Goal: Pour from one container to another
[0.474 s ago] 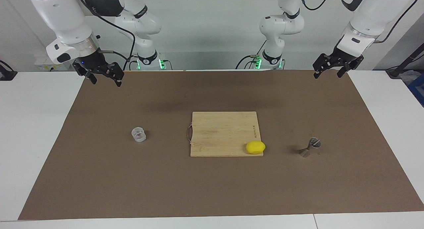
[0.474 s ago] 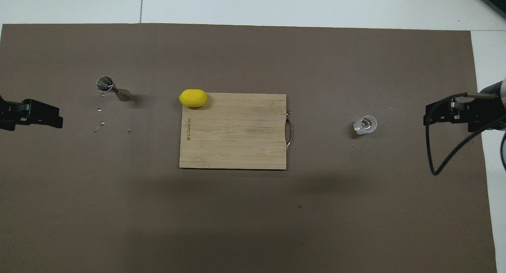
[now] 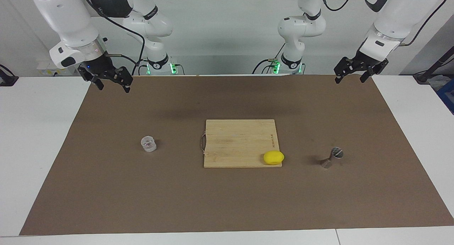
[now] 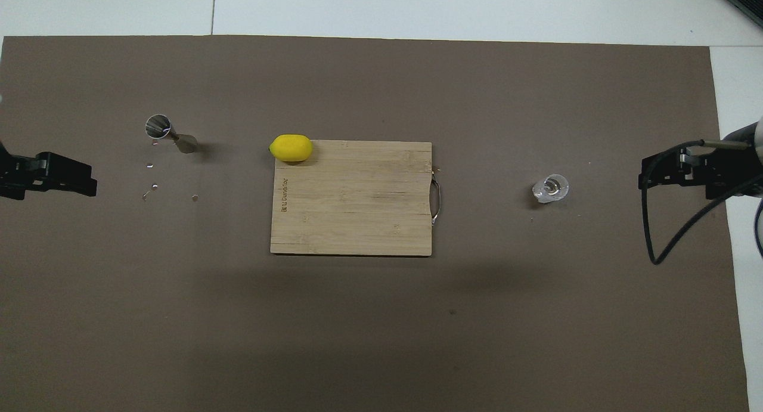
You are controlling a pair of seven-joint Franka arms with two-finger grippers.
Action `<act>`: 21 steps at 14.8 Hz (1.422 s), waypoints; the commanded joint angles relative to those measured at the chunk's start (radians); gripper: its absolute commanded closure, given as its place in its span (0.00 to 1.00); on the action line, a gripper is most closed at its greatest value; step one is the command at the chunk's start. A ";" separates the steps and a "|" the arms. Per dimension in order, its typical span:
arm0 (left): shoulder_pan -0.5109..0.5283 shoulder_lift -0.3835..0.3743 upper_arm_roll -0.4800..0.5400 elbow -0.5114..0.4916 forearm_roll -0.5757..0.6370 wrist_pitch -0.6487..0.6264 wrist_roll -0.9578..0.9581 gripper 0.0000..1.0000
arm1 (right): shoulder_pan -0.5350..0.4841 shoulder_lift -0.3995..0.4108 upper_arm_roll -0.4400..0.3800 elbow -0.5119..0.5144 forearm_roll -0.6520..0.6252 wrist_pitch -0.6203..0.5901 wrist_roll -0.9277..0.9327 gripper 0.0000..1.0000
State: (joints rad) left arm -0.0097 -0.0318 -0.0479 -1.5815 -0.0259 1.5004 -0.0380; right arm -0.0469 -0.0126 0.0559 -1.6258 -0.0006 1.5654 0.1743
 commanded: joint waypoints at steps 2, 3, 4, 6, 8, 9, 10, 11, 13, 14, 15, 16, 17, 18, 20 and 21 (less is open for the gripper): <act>-0.013 -0.028 0.005 -0.038 -0.008 0.026 -0.005 0.00 | -0.010 -0.020 0.005 -0.023 -0.002 0.007 -0.018 0.00; -0.013 -0.033 0.005 -0.066 -0.009 0.052 -0.005 0.00 | -0.011 -0.020 0.005 -0.023 -0.002 0.007 -0.018 0.00; -0.012 -0.025 0.005 -0.068 -0.012 0.055 -0.005 0.00 | -0.010 -0.020 0.005 -0.023 -0.002 0.007 -0.018 0.00; -0.004 0.013 0.006 -0.061 -0.034 0.047 -0.006 0.00 | -0.010 -0.020 0.005 -0.023 -0.002 0.007 -0.018 0.00; 0.010 0.064 0.017 -0.035 -0.087 0.026 -0.013 0.00 | -0.010 -0.020 0.005 -0.023 -0.002 0.007 -0.018 0.00; 0.029 0.100 0.035 -0.025 -0.124 0.008 -0.013 0.00 | -0.010 -0.020 0.005 -0.023 -0.002 0.007 -0.018 0.00; 0.037 0.122 0.052 -0.019 -0.158 -0.006 -0.014 0.00 | -0.010 -0.020 0.005 -0.023 -0.002 0.007 -0.018 0.00; 0.037 0.151 0.077 -0.017 -0.176 -0.017 -0.022 0.00 | -0.010 -0.020 0.005 -0.023 -0.002 0.007 -0.018 0.00; 0.034 0.193 0.138 -0.020 -0.247 -0.017 -0.095 0.00 | -0.011 -0.020 0.005 -0.023 -0.002 0.007 -0.018 0.00; 0.034 0.200 0.160 -0.025 -0.282 -0.003 -0.162 0.00 | -0.010 -0.020 0.005 -0.023 -0.002 0.007 -0.018 0.00; 0.034 0.205 0.174 -0.031 -0.328 0.007 -0.246 0.00 | -0.011 -0.020 0.005 -0.023 -0.002 0.007 -0.018 0.00; 0.036 0.217 0.189 -0.037 -0.374 0.020 -0.349 0.00 | -0.010 -0.020 0.005 -0.023 -0.002 0.007 -0.018 0.00; 0.036 0.222 0.207 -0.054 -0.429 0.044 -0.455 0.00 | -0.011 -0.020 0.005 -0.023 -0.002 0.007 -0.018 0.00; 0.036 0.222 0.221 -0.080 -0.490 0.079 -0.555 0.00 | -0.010 -0.020 0.005 -0.023 -0.002 0.007 -0.018 0.00; 0.037 0.230 0.236 -0.121 -0.598 0.141 -0.731 0.00 | -0.010 -0.020 0.005 -0.023 -0.002 0.007 -0.018 0.00; 0.039 0.239 0.240 -0.135 -0.652 0.171 -0.825 0.00 | -0.011 -0.020 0.005 -0.023 -0.002 0.007 -0.018 0.00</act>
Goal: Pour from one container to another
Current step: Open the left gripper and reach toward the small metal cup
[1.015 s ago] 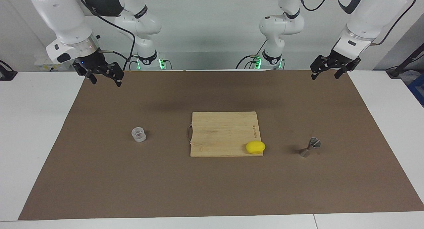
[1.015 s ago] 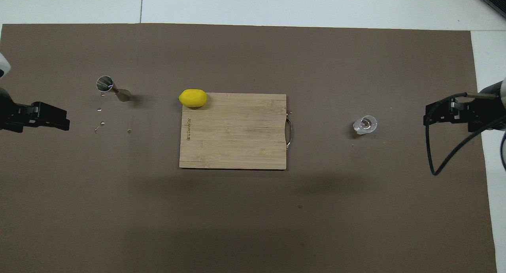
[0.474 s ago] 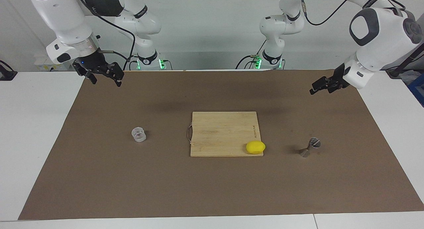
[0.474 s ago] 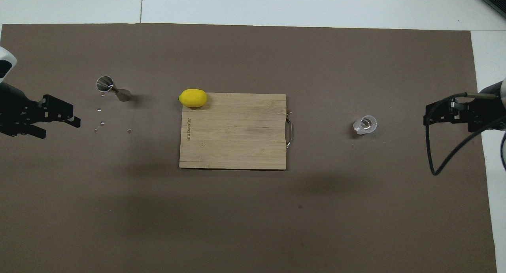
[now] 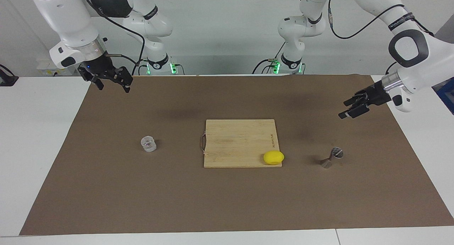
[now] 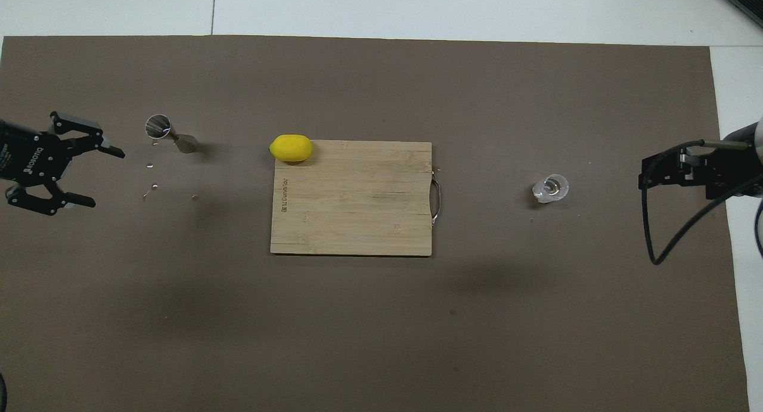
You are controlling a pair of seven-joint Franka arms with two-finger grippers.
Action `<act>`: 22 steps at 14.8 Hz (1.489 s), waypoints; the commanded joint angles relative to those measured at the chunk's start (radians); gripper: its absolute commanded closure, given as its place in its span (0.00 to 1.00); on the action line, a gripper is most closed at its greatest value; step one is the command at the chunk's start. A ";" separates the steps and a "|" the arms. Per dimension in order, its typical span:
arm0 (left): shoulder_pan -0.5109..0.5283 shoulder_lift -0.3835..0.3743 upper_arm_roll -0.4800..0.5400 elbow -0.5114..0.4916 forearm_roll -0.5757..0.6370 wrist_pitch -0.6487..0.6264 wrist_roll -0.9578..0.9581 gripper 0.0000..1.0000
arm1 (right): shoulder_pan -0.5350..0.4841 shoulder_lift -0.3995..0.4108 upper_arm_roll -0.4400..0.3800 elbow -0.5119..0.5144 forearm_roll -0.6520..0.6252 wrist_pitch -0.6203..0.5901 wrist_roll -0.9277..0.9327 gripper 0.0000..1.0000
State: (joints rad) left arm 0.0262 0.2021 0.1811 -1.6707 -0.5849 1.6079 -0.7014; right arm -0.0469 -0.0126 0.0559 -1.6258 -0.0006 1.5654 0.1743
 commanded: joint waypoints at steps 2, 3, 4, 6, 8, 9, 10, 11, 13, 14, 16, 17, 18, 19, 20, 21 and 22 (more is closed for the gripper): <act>0.026 0.020 0.014 -0.092 -0.214 0.148 -0.335 0.00 | -0.010 -0.020 0.005 -0.023 -0.002 0.007 -0.018 0.00; 0.032 0.023 0.014 -0.118 -0.284 0.199 -0.407 0.00 | -0.010 -0.020 0.005 -0.023 -0.002 0.007 -0.018 0.00; 0.044 0.031 0.014 -0.139 -0.344 0.237 -0.452 0.00 | -0.010 -0.020 0.005 -0.023 -0.002 0.007 -0.018 0.00; 0.078 0.074 0.012 -0.155 -0.456 0.256 -0.475 0.00 | -0.011 -0.020 0.005 -0.023 -0.002 0.007 -0.018 0.00; 0.087 0.091 0.011 -0.184 -0.536 0.295 -0.475 0.00 | -0.010 -0.020 0.005 -0.023 -0.002 0.007 -0.018 0.00; 0.087 0.095 0.009 -0.199 -0.579 0.312 -0.475 0.00 | -0.010 -0.020 0.005 -0.023 -0.002 0.007 -0.019 0.00; 0.087 0.102 0.009 -0.219 -0.625 0.317 -0.472 0.00 | -0.011 -0.020 0.005 -0.023 -0.002 0.010 -0.018 0.00; 0.086 0.111 0.009 -0.245 -0.662 0.319 -0.465 0.00 | -0.013 -0.021 0.005 -0.025 -0.002 0.002 -0.022 0.00; 0.075 0.120 0.006 -0.257 -0.710 0.358 -0.463 0.00 | -0.007 -0.021 0.005 -0.025 -0.002 0.001 -0.024 0.00; 0.069 0.129 0.005 -0.259 -0.723 0.381 -0.461 0.00 | -0.002 -0.021 0.005 -0.023 -0.002 0.002 -0.027 0.00; 0.066 0.135 0.000 -0.262 -0.734 0.394 -0.455 0.00 | -0.007 -0.021 0.005 -0.025 -0.004 0.008 -0.024 0.00; 0.061 0.138 0.000 -0.262 -0.754 0.406 -0.454 0.00 | 0.004 -0.021 0.007 -0.025 -0.010 0.010 -0.018 0.00; 0.046 0.142 0.000 -0.264 -0.766 0.435 -0.451 0.00 | 0.007 -0.023 0.012 -0.025 -0.019 0.015 -0.016 0.00; 0.043 0.146 0.000 -0.262 -0.774 0.449 -0.448 0.00 | 0.007 -0.021 0.016 -0.023 -0.019 0.018 -0.016 0.00; 0.041 0.148 0.000 -0.262 -0.786 0.452 -0.446 0.00 | 0.007 -0.021 0.019 -0.023 -0.021 0.018 -0.016 0.00; 0.032 0.148 0.000 -0.262 -0.794 0.457 -0.446 0.00 | 0.007 -0.021 0.019 -0.023 -0.022 0.018 -0.018 0.00; 0.026 0.149 0.000 -0.264 -0.805 0.464 -0.446 0.00 | 0.007 -0.021 0.021 -0.023 -0.024 0.018 -0.018 0.00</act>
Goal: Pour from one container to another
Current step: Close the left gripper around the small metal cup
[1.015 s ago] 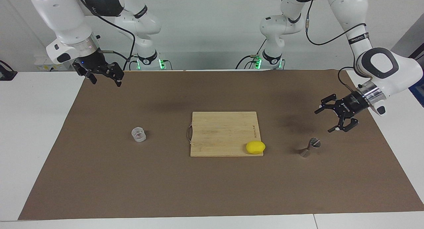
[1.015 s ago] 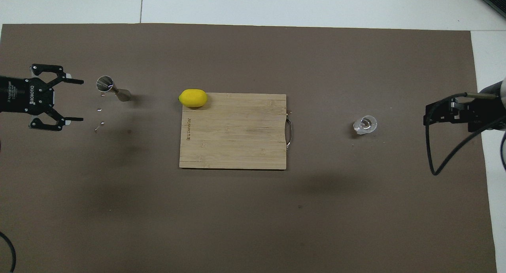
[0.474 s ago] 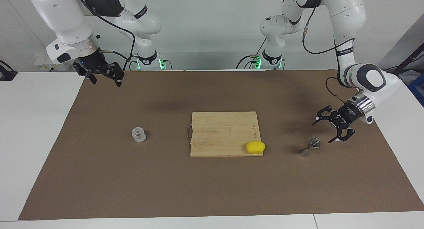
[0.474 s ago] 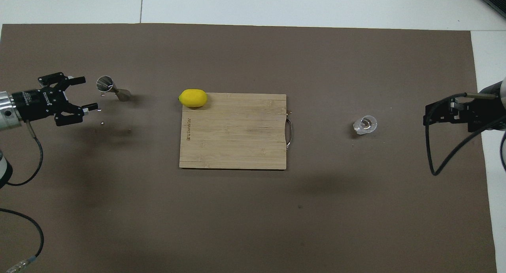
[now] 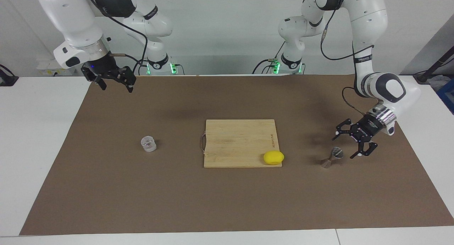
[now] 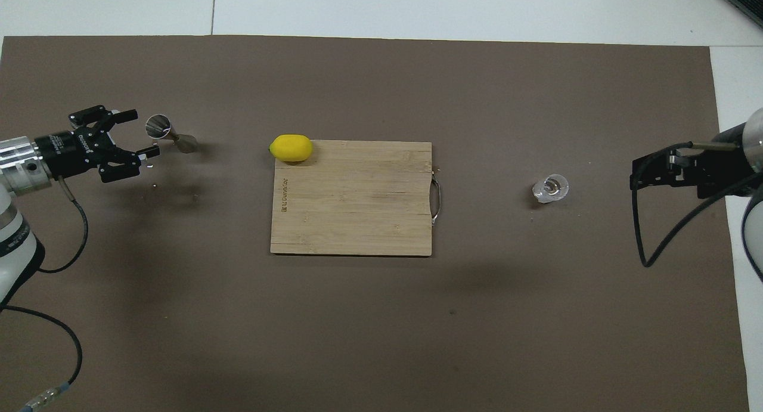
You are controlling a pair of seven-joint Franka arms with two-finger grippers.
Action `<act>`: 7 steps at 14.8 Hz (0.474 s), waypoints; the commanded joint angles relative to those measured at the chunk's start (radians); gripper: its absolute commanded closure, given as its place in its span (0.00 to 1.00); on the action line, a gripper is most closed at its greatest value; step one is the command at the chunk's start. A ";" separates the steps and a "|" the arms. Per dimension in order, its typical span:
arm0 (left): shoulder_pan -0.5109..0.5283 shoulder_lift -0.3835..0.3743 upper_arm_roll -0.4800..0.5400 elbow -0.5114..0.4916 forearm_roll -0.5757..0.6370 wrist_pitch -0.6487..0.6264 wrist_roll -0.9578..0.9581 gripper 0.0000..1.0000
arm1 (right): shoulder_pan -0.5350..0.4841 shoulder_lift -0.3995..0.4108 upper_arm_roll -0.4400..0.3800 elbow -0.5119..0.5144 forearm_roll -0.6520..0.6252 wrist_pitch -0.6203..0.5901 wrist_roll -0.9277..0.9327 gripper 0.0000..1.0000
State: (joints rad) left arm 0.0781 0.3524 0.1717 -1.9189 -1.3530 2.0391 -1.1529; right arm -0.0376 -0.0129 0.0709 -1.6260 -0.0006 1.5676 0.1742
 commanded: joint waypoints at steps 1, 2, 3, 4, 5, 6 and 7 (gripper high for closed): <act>-0.041 -0.001 0.009 -0.017 -0.047 0.044 0.005 0.00 | -0.002 -0.021 0.009 -0.023 -0.033 0.018 -0.018 0.00; -0.047 -0.001 0.009 -0.022 -0.057 0.056 0.005 0.00 | -0.002 -0.019 0.023 -0.022 -0.048 0.031 -0.021 0.00; -0.049 -0.001 0.009 -0.023 -0.061 0.065 0.005 0.00 | -0.002 -0.019 0.026 -0.022 -0.053 0.034 -0.015 0.00; -0.049 -0.001 0.009 -0.025 -0.061 0.069 0.007 0.00 | -0.002 -0.019 0.029 -0.023 -0.053 0.034 -0.012 0.00; -0.049 -0.001 0.009 -0.026 -0.061 0.069 0.007 0.00 | -0.002 -0.019 0.030 -0.022 -0.053 0.034 -0.007 0.00; -0.049 -0.003 0.009 -0.034 -0.061 0.069 0.007 0.01 | -0.002 -0.019 0.030 -0.022 -0.053 0.034 -0.007 0.00; -0.050 -0.003 0.009 -0.037 -0.061 0.070 0.012 0.04 | -0.002 -0.019 0.030 -0.022 -0.052 0.032 -0.007 0.00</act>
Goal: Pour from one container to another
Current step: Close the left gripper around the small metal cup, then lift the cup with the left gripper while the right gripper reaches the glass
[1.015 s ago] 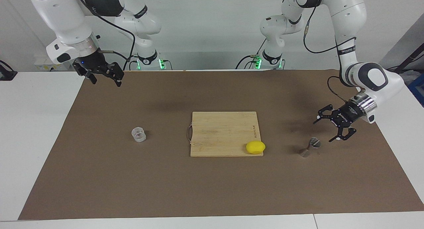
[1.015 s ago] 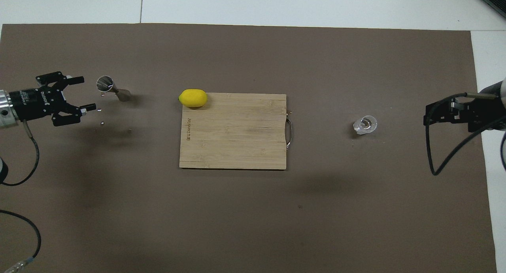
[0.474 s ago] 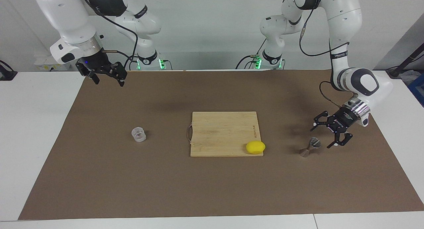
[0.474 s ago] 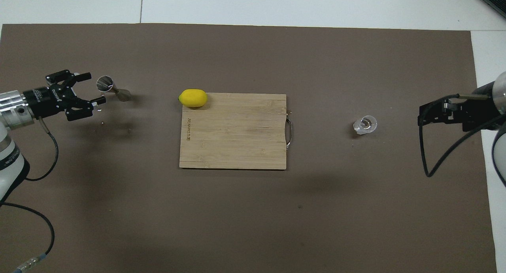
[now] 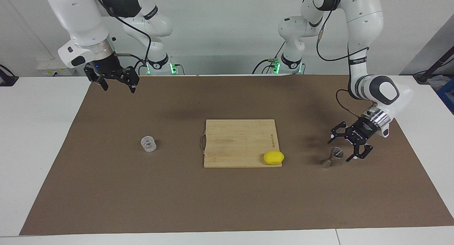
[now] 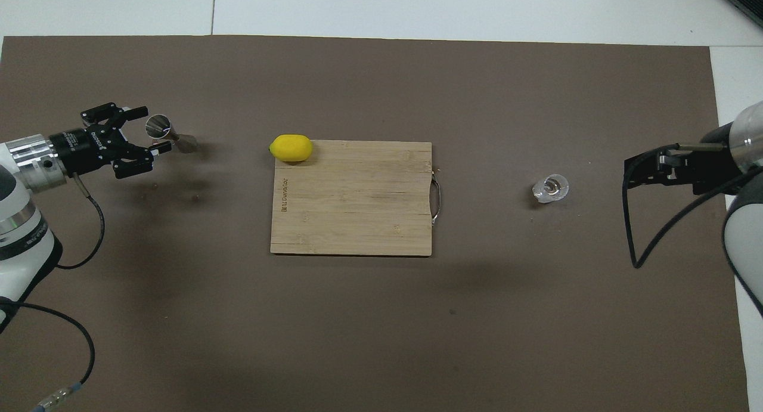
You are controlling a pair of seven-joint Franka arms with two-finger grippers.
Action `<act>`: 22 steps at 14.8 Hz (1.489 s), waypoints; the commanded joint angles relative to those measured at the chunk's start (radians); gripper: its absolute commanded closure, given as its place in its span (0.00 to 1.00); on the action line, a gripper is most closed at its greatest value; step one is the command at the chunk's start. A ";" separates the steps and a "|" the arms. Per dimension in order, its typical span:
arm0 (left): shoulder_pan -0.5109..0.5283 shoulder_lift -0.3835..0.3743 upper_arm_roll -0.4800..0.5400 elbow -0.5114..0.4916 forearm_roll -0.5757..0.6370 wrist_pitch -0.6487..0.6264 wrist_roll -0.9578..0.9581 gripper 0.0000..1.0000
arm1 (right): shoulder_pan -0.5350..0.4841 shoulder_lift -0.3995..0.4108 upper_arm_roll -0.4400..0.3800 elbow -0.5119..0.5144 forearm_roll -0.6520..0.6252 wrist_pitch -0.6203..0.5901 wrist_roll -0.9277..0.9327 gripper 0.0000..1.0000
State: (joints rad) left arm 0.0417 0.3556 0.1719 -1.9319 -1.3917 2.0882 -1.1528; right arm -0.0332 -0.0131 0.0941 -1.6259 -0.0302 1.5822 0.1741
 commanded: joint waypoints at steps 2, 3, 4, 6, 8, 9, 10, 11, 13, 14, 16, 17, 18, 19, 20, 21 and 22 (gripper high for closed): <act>-0.013 -0.007 0.009 -0.027 -0.024 0.021 0.013 0.10 | -0.008 -0.019 0.007 -0.022 -0.011 0.018 0.020 0.00; -0.013 -0.007 0.009 -0.030 -0.024 0.021 0.013 0.12 | -0.010 -0.018 0.007 -0.022 -0.008 0.019 0.024 0.00; -0.013 -0.009 0.009 -0.030 -0.024 0.023 0.013 0.15 | -0.010 -0.018 0.007 -0.022 -0.008 0.019 0.024 0.00; -0.013 -0.007 0.009 -0.030 -0.024 0.023 0.015 0.19 | -0.010 -0.018 0.006 -0.023 -0.005 0.018 0.027 0.00; -0.013 -0.007 0.009 -0.030 -0.026 0.026 0.015 0.20 | -0.014 -0.018 0.006 -0.023 0.018 0.012 0.036 0.00; -0.013 -0.007 0.009 -0.030 -0.026 0.027 0.015 0.23 | -0.016 -0.018 0.006 -0.023 0.027 0.006 0.041 0.00; -0.013 -0.009 0.009 -0.030 -0.029 0.027 0.015 0.31 | -0.017 -0.019 0.006 -0.023 0.030 0.004 0.054 0.00; -0.013 -0.009 0.009 -0.030 -0.030 0.027 0.015 0.51 | -0.019 -0.019 0.004 -0.023 0.030 0.002 0.065 0.00; -0.013 -0.009 0.009 -0.030 -0.030 0.027 0.013 1.00 | -0.014 -0.019 0.006 -0.023 0.030 -0.013 0.065 0.00; -0.013 -0.009 0.009 -0.030 -0.032 0.026 0.013 1.00 | -0.014 -0.022 0.004 -0.023 0.030 -0.022 0.059 0.00; -0.013 -0.009 0.009 -0.029 -0.032 0.024 0.010 1.00 | -0.014 -0.024 0.004 -0.025 0.030 -0.027 0.058 0.00; -0.013 -0.009 0.009 -0.022 -0.030 0.016 0.010 1.00 | -0.014 -0.025 0.004 -0.029 0.030 -0.027 0.051 0.00; -0.013 -0.009 0.006 -0.010 -0.026 0.007 0.007 1.00 | -0.014 -0.025 0.004 -0.028 0.030 -0.021 0.056 0.00; -0.014 -0.012 0.001 0.011 -0.021 -0.002 0.002 1.00 | -0.014 -0.022 0.004 -0.028 0.030 -0.004 0.067 0.05; -0.014 -0.017 -0.015 0.033 -0.015 -0.005 -0.002 1.00 | -0.019 -0.021 0.004 -0.028 0.032 0.013 0.102 0.05; -0.014 -0.021 -0.038 0.047 -0.017 -0.005 -0.004 1.00 | -0.023 -0.018 0.004 -0.026 0.033 0.013 0.143 0.05; -0.014 -0.033 -0.067 0.056 -0.017 -0.005 -0.004 1.00 | -0.025 -0.015 0.004 -0.025 0.042 0.019 0.174 0.04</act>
State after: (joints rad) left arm 0.0380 0.3467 0.1374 -1.8963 -1.3981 2.0881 -1.1499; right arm -0.0395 -0.0132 0.0926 -1.6270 -0.0186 1.5754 0.2933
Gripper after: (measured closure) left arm 0.507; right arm 0.044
